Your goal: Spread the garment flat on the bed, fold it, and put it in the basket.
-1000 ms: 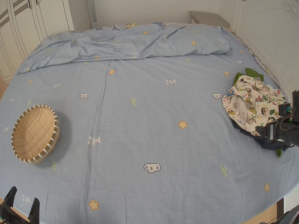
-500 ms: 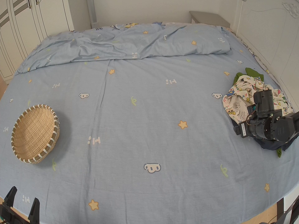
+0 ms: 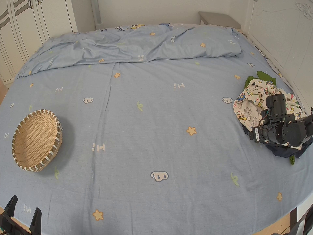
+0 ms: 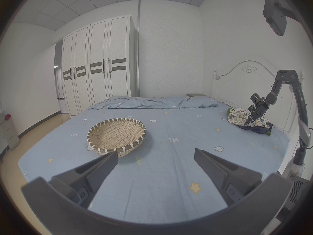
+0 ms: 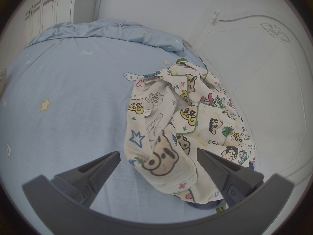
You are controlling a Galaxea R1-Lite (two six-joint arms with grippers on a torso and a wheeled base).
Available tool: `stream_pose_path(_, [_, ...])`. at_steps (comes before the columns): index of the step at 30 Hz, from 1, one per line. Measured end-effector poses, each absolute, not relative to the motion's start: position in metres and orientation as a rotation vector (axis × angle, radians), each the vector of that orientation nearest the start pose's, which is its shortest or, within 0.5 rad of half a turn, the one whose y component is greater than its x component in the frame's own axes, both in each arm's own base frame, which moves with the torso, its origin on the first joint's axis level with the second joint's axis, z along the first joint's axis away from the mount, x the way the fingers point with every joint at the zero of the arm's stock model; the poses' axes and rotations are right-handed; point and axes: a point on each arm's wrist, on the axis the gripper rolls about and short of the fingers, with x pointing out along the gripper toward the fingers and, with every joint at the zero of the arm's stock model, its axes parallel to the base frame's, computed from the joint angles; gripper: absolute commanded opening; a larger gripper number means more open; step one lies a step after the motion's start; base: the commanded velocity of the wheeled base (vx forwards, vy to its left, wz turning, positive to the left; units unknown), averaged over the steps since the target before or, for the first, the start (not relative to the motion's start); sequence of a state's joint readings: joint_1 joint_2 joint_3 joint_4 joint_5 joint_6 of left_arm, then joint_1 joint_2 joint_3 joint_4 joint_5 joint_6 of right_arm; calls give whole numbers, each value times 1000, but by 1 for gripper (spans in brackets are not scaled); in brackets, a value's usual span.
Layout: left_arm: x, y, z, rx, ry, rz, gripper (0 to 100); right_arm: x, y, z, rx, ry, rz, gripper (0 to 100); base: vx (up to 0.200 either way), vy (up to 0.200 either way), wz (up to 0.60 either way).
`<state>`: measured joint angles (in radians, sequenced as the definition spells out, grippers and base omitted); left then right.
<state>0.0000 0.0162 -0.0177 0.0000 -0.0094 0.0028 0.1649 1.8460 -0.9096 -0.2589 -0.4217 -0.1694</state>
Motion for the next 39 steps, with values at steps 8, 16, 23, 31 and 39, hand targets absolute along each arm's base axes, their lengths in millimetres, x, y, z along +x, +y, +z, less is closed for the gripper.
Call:
stream_pose_path(8, [-23, 0, 81, 3, -2, -9, 100, 325, 40, 128, -358, 679, -209, 0, 0, 0, 0])
stream_pose_path(16, [-23, 0, 81, 3, -2, -9, 100, 330, 39, 123, -361, 690, -212, 0, 0, 0, 0])
stream_pose_path(23, [-23, 0, 81, 3, -2, -9, 100, 336, 41, 130, -326, 655, -211, 0, 0, 0, 0])
stream_pose_path(31, [-23, 0, 81, 3, -2, -9, 100, 324, 60, 148, -259, 662, -165, 0, 0, 0, 0])
stream_pose_path(39, [-23, 0, 81, 3, -2, -9, 100, 291, 112, 183, -122, 681, 18, 0, 0, 0, 0])
